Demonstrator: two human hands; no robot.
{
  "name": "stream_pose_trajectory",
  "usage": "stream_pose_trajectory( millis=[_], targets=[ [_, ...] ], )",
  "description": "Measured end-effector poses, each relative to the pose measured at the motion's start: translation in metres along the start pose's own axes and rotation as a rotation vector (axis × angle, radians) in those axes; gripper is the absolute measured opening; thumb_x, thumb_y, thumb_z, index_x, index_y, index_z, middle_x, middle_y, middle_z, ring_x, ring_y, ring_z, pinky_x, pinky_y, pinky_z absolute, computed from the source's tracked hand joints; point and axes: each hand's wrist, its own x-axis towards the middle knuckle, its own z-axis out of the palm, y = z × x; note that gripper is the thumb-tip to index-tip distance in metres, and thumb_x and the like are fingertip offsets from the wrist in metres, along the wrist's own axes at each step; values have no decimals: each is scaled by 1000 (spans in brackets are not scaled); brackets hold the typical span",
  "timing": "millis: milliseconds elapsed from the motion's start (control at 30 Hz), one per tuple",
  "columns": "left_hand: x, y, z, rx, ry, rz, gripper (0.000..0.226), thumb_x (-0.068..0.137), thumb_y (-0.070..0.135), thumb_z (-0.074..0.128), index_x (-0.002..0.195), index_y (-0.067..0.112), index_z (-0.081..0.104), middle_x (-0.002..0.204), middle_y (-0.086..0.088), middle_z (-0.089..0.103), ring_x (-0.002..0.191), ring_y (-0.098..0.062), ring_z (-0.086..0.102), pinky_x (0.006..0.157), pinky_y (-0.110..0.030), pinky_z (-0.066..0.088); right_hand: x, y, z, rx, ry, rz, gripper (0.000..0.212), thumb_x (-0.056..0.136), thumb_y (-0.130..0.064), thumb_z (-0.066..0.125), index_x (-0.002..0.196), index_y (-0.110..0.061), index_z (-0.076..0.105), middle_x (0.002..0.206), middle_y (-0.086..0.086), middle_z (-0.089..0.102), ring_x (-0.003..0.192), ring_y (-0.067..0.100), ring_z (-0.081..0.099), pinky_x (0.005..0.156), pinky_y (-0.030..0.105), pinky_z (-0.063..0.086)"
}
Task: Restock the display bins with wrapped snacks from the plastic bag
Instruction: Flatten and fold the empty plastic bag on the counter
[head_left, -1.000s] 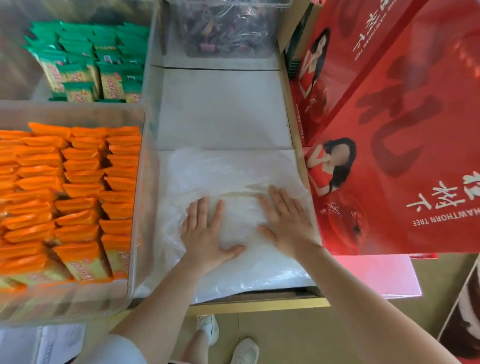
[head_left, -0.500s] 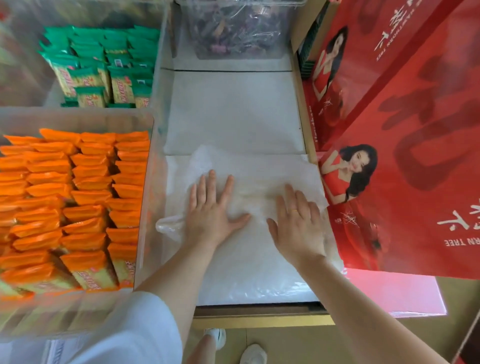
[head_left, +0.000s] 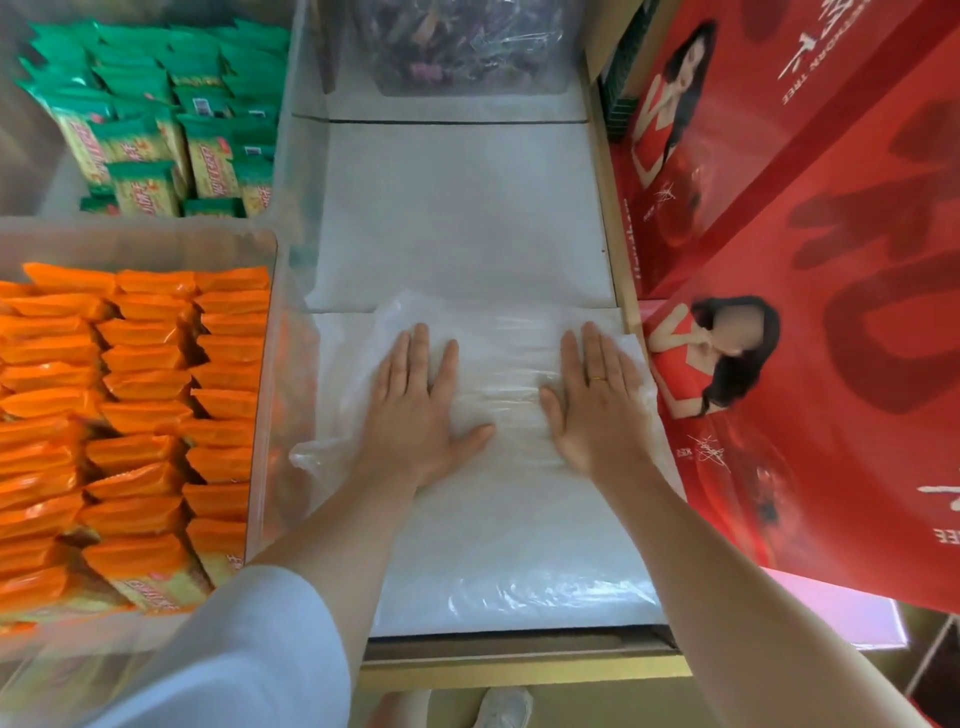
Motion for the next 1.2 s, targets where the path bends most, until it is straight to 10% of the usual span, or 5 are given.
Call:
stream_pose_trajectory(
  millis=[367,600,833,1033,1200],
  targets=[
    [-57,48,-22,-193,163,80,60,93,35,26,140,0,36,151,-18,27,138,-35,29,111,-47,20,-71,-30,-40,422,180,-155,52,91,-25,47,138,-4,43,151,17,29,141,32,25,113,37,11],
    [-124,30,17,-82,-99,-26,88,73,78,6,145,32,-17,152,-5,-29,138,-25,-28,107,-36,-24,-122,-15,15,106,-98,-255,74,88,-55,17,147,-13,30,155,6,22,142,27,26,113,43,18],
    [-124,23,11,-72,-185,27,107,66,87,22,143,28,-23,149,-6,-34,136,-25,-33,112,-41,-17,-131,4,16,25,-59,-130,74,90,-57,17,149,-13,17,156,8,12,144,22,17,114,42,19],
    [-137,28,-21,123,-8,267,68,50,34,87,107,5,66,119,-19,61,110,-36,58,96,-48,44,-145,32,7,-174,-150,-459,101,58,-68,73,134,-6,50,143,18,44,127,36,48,100,53,39],
    [-149,9,-31,38,-150,270,79,82,69,37,135,11,45,145,-13,37,129,-32,40,108,-40,30,-143,28,4,-258,-189,-522,93,72,-56,71,143,-6,36,149,25,27,134,44,33,101,59,35]
  ],
)
